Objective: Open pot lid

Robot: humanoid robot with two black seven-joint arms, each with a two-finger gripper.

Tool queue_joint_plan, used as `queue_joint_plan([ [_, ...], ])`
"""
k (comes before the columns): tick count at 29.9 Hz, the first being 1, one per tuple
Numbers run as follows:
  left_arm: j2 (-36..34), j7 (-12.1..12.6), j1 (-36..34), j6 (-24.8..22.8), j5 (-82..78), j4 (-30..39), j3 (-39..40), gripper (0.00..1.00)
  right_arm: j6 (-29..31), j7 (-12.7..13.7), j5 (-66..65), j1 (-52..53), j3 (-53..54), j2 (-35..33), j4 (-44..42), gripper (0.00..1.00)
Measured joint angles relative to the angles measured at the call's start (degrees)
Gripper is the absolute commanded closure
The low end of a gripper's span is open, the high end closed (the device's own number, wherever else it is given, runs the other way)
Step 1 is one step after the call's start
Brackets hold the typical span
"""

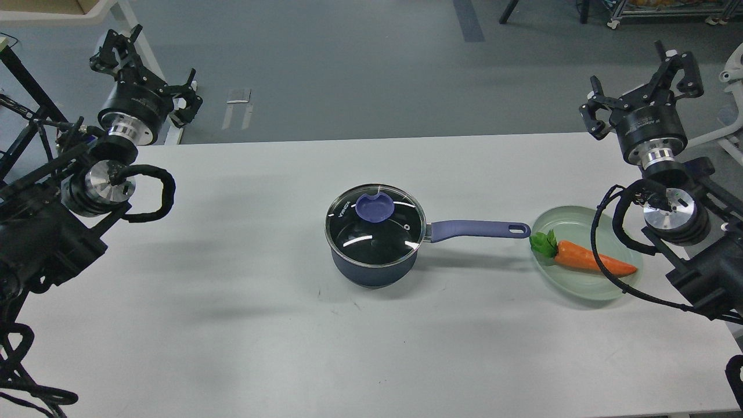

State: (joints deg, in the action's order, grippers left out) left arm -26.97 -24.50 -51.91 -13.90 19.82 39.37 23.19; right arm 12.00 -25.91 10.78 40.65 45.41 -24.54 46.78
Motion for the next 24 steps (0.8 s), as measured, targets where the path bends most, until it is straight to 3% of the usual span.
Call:
queue_joint_plan([
  [11,-0.8,0.2,0.2,0.8,-0.2,0.4,-0.8,0.00,0.2,-0.1,-0.1,-0.1,-0.1,-0.3,0.4,0.00],
  [15,-1.7,0.5,0.2,1.0,-0.2,0.3,-0.4,0.00,3.8,-0.2,-0.5,0.3,-1.9,-1.4,0.6,0.00],
  [20,-3.8,3.1,0.2,0.6,-0.4,0.3,-1.0,0.00,6.1,-0.3,-0.8,5.6,-10.5,-7.2,2.0,0.00],
  [24,-4.2,3.5,0.2,0.9,-1.2,0.2,-1.2,0.00,6.1,-0.5,-1.3,12.8,-20.2,-13.9,5.5,0.00],
])
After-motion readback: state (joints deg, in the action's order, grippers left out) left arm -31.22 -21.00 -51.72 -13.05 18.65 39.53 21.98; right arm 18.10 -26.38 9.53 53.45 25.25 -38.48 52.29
